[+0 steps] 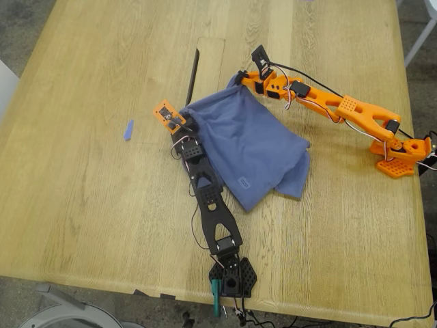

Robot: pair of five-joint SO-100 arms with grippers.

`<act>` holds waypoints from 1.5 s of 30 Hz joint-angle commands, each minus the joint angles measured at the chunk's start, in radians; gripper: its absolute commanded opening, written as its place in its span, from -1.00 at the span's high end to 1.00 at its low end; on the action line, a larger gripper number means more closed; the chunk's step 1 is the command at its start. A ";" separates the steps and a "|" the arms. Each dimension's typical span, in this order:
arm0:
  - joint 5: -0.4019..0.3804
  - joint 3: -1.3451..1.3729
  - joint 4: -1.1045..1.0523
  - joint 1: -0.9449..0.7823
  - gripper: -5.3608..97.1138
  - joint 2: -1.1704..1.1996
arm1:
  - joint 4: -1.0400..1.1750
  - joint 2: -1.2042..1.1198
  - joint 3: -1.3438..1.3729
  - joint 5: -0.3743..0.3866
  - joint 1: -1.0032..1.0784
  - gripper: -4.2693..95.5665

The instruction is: Fold a T-shirt

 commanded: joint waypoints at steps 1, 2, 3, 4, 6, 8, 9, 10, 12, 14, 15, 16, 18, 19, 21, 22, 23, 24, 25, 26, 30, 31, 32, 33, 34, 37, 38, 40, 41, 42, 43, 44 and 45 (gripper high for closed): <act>0.008 -0.310 0.087 -0.035 0.90 -0.018 | 0.009 0.037 -0.035 0.003 0.072 0.91; 0.006 -0.370 0.127 -0.035 0.90 -0.051 | 0.015 0.040 -0.035 0.003 0.074 0.91; 0.006 -0.440 0.170 -0.037 0.90 -0.094 | 0.018 0.041 -0.035 0.005 0.075 0.91; 0.006 -0.551 0.236 -0.037 0.90 -0.152 | 0.021 0.043 -0.035 0.005 0.077 0.91; 0.008 -0.870 0.437 -0.038 0.90 -0.324 | 0.031 0.046 -0.035 0.005 0.077 0.91; -0.009 -0.977 0.551 -0.048 0.90 -0.420 | 0.031 0.048 -0.035 0.006 0.077 0.91; -0.009 -0.974 0.551 -0.044 0.90 -0.410 | 0.031 0.046 -0.035 0.006 0.077 0.91; -0.008 -0.973 0.552 -0.038 0.90 -0.397 | 0.031 0.046 -0.035 0.006 0.075 0.91; -0.006 -0.973 0.568 -0.035 0.90 -0.396 | 0.037 0.044 -0.035 0.008 0.074 0.91; 0.000 -0.977 0.592 -0.034 0.90 -0.393 | 0.049 0.043 -0.035 0.009 0.069 0.91; 0.003 -0.979 0.598 -0.031 0.90 -0.393 | 0.057 0.043 -0.035 0.009 0.066 0.91; 0.002 -0.982 0.629 -0.025 0.90 -0.388 | 0.067 0.043 -0.035 0.009 0.063 0.91; -0.003 -0.985 0.713 -0.009 0.90 -0.373 | 0.115 0.051 -0.035 0.008 0.060 0.84; -0.002 -0.985 0.724 -0.005 0.90 -0.368 | 0.137 0.055 -0.035 0.005 0.058 0.80; 0.009 -0.985 0.735 -0.002 0.90 -0.362 | 0.183 0.067 -0.035 0.002 0.058 0.74; 0.009 -0.985 0.735 -0.002 0.90 -0.360 | 0.195 0.074 -0.035 0.002 0.058 0.70; 0.015 -0.985 0.735 -0.002 0.90 -0.356 | 0.206 0.080 -0.035 0.002 0.058 0.67; 0.028 -0.985 0.735 0.000 0.90 -0.350 | 0.221 0.087 -0.035 0.002 0.061 0.65; 0.032 -0.985 0.735 0.002 0.90 -0.344 | 0.233 0.095 -0.035 0.000 0.063 0.63; 0.038 -0.985 0.735 0.002 0.90 -0.334 | 0.245 0.106 -0.035 0.000 0.064 0.60; 0.083 -0.985 0.752 0.008 0.80 -0.304 | 0.301 0.144 -0.035 -0.003 0.071 0.50; 0.098 -0.985 0.758 0.008 0.73 -0.298 | 0.311 0.152 -0.035 -0.005 0.072 0.46; 0.110 -0.985 0.765 0.008 0.68 -0.291 | 0.319 0.158 -0.035 -0.006 0.074 0.43; 0.126 -0.985 0.769 0.008 0.62 -0.287 | 0.322 0.164 -0.035 -0.006 0.075 0.40; 0.135 -0.985 0.788 0.009 0.54 -0.278 | 0.324 0.170 -0.035 -0.006 0.075 0.35; 0.163 -0.985 0.844 0.009 0.23 -0.252 | 0.333 0.195 -0.035 -0.003 0.072 0.24; 0.184 -0.983 0.879 0.011 0.13 -0.239 | 0.339 0.202 -0.035 -0.002 0.071 0.21; 0.219 -0.983 0.956 0.014 -0.01 -0.213 | 0.370 0.225 -0.035 0.005 0.067 0.17; 0.227 -0.983 0.986 0.017 -0.06 -0.201 | 0.376 0.233 -0.035 0.009 0.066 0.15; 0.235 -0.983 1.012 0.018 -0.09 -0.190 | 0.403 0.245 -0.035 0.011 0.064 0.12; 0.238 -0.983 1.025 0.020 -0.10 -0.181 | 0.431 0.259 -0.035 0.015 0.063 0.11; 0.241 -0.983 1.040 0.023 -0.12 -0.170 | 0.453 0.272 -0.035 0.029 0.060 0.11; 0.245 -0.983 1.066 0.025 -0.13 -0.158 | 0.485 0.284 -0.035 0.038 0.058 0.11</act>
